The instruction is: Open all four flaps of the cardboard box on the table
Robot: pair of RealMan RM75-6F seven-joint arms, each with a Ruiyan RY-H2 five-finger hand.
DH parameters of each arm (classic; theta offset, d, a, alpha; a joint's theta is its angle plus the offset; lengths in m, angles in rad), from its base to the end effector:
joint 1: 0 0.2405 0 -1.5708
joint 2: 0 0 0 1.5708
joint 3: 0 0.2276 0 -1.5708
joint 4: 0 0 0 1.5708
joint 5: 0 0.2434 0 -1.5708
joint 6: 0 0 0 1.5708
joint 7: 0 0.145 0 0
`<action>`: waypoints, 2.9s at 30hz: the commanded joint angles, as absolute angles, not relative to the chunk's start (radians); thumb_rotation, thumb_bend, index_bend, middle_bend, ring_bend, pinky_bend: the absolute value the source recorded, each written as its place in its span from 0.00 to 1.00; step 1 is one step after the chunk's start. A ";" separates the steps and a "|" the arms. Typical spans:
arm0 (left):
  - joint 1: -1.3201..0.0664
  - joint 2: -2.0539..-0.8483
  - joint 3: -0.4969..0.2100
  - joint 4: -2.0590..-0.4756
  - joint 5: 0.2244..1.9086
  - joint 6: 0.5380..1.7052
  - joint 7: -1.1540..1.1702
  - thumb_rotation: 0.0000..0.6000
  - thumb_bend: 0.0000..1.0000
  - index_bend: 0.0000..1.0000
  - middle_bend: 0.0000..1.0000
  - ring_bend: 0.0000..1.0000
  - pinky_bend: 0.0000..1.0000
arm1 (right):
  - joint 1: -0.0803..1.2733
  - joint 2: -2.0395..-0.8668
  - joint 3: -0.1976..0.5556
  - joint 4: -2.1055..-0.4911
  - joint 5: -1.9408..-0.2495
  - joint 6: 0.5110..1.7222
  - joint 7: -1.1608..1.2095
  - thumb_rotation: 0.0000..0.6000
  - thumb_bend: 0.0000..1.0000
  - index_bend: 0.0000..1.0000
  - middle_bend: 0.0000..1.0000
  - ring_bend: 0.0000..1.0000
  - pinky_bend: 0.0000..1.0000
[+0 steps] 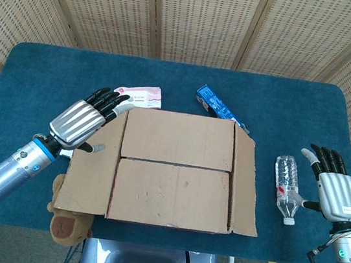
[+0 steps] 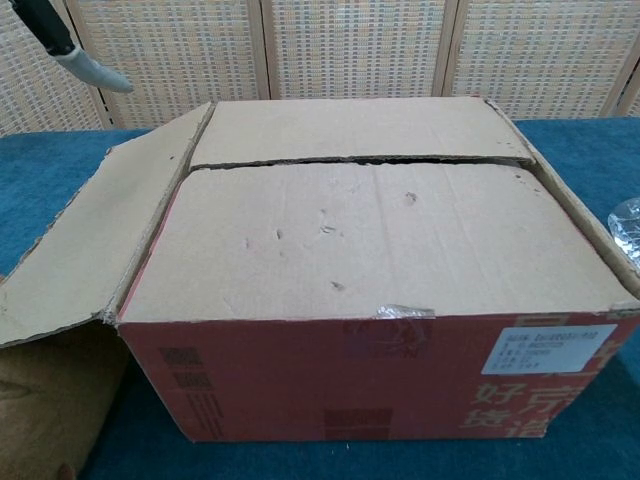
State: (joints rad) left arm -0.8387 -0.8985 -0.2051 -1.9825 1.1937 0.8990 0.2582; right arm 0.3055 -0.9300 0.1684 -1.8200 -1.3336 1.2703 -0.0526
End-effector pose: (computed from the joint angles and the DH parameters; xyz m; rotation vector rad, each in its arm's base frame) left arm -0.0660 0.3263 0.0927 -2.0187 -0.6753 -0.9844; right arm -0.2374 -0.2642 0.1457 1.4690 -0.8903 0.9452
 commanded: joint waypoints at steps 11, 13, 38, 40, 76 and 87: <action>-0.879 -1.012 -0.195 -1.971 1.116 0.894 0.336 0.99 0.21 0.00 0.00 0.00 0.00 | 0.301 -0.943 0.168 -1.809 -1.336 1.281 -0.051 1.00 0.13 0.13 0.07 0.00 0.04; -0.886 -1.048 -0.189 -1.963 1.107 0.902 0.359 0.99 0.21 0.00 0.00 0.00 0.00 | 0.298 -0.945 0.167 -1.805 -1.334 1.283 -0.046 1.00 0.13 0.13 0.07 0.00 0.04; -0.899 -1.226 -0.151 -1.897 1.042 0.999 0.519 0.99 0.20 0.00 0.00 0.00 0.00 | 0.288 -0.948 0.165 -1.784 -1.340 1.287 -0.013 1.00 0.13 0.13 0.07 0.00 0.04; -0.898 -1.234 -0.148 -1.892 1.044 1.007 0.528 0.99 0.20 0.00 0.00 0.00 0.00 | 0.285 -0.947 0.164 -1.784 -1.340 1.289 -0.011 1.00 0.13 0.13 0.07 0.00 0.04; -0.864 -1.269 -0.222 -1.830 1.173 1.167 0.484 0.96 0.21 0.00 0.00 0.00 0.00 | 0.273 -0.947 0.167 -1.767 -1.332 1.294 0.017 1.00 0.13 0.13 0.07 0.00 0.04; -0.912 -1.245 -0.303 -1.721 1.140 1.134 0.494 0.94 0.21 0.00 0.00 0.00 0.00 | 0.266 -0.940 0.165 -1.767 -1.340 1.299 0.029 1.00 0.13 0.13 0.07 0.00 0.04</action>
State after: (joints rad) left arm -0.8972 -1.2395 -0.2889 -1.7437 1.1549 1.1468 0.4869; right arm 0.2664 -0.9407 0.1648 -1.7672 -1.3398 1.2984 0.0286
